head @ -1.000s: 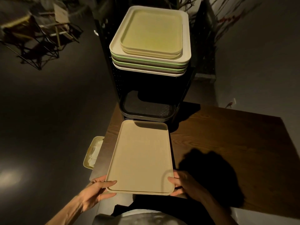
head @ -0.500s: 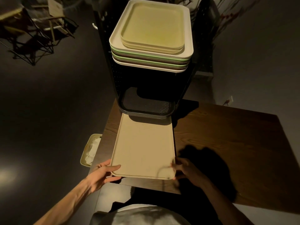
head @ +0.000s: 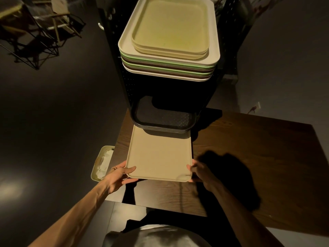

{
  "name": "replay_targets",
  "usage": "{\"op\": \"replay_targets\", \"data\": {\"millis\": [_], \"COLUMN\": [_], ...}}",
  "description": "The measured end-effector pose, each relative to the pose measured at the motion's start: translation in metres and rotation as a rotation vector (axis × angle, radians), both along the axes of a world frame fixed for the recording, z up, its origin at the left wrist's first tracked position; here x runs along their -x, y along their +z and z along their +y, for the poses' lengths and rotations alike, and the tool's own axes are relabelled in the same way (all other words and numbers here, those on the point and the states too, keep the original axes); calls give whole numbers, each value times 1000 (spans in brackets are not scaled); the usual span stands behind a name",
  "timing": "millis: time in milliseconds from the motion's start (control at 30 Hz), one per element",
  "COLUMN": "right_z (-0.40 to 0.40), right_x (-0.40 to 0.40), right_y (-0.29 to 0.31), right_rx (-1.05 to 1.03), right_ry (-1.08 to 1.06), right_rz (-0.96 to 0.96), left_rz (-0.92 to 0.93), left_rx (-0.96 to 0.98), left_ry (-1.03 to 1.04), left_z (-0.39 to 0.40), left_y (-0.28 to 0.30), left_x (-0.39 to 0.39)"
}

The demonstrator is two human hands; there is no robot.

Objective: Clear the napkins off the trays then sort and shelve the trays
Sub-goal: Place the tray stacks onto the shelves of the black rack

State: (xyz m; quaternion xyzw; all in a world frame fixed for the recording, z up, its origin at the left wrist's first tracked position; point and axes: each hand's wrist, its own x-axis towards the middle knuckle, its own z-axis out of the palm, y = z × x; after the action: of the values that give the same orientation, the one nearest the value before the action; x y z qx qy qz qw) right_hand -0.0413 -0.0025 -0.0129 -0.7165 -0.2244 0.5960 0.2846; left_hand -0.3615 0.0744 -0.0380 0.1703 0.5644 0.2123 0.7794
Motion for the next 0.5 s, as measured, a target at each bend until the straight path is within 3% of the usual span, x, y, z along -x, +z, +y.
{"op": "replay_targets", "data": {"millis": [233,367,500], "right_z": [-2,-9,7], "right_x": [3,11,16], "right_y": [-42,-56,-57], "right_rx": [99,162,130], "right_ry": [-198,-284,-305], "right_rz": [133,334,260], "left_rz": [79,61,144], "left_rx": [37,68,104], "left_ry": [21,105,136], "left_z": [14,21,31], "left_y": [-15,-24,-32], "left_x": [-9,-18,-31]}}
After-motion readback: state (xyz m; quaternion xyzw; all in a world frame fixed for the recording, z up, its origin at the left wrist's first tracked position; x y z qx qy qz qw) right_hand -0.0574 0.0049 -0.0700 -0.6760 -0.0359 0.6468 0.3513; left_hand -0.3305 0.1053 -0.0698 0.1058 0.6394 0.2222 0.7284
